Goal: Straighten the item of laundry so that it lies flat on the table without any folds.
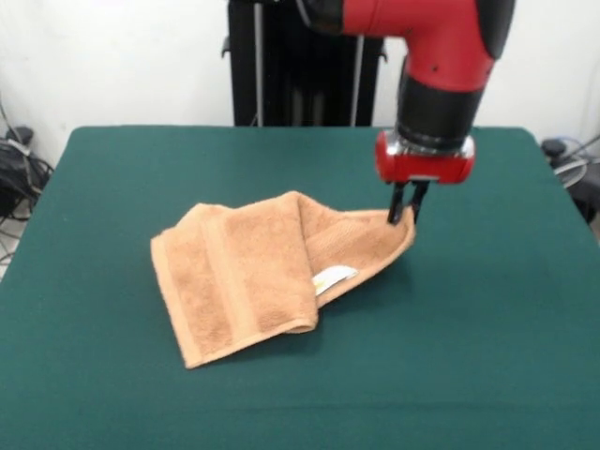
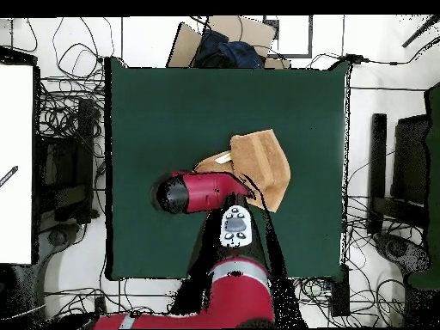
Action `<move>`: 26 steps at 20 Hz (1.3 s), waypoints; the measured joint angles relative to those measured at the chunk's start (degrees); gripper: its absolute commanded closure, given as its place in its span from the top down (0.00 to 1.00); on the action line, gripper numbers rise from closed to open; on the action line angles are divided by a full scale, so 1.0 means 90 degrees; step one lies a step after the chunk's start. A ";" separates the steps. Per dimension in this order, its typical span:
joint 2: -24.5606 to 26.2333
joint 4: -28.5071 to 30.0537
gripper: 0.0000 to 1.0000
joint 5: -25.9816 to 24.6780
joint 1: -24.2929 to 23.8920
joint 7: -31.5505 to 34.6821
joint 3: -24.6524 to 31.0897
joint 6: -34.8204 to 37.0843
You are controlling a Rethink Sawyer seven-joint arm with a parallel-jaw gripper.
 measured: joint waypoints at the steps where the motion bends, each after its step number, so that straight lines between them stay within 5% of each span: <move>1: -0.0064 0.0087 0.00 0.0059 0.0051 0.0034 -0.0017 -0.0037; 16: -0.1957 0.1769 0.00 0.1237 0.1490 0.0581 -0.0579 0.0426; 26: -0.3344 0.1951 0.00 0.1845 0.1398 0.0600 -0.0640 0.2000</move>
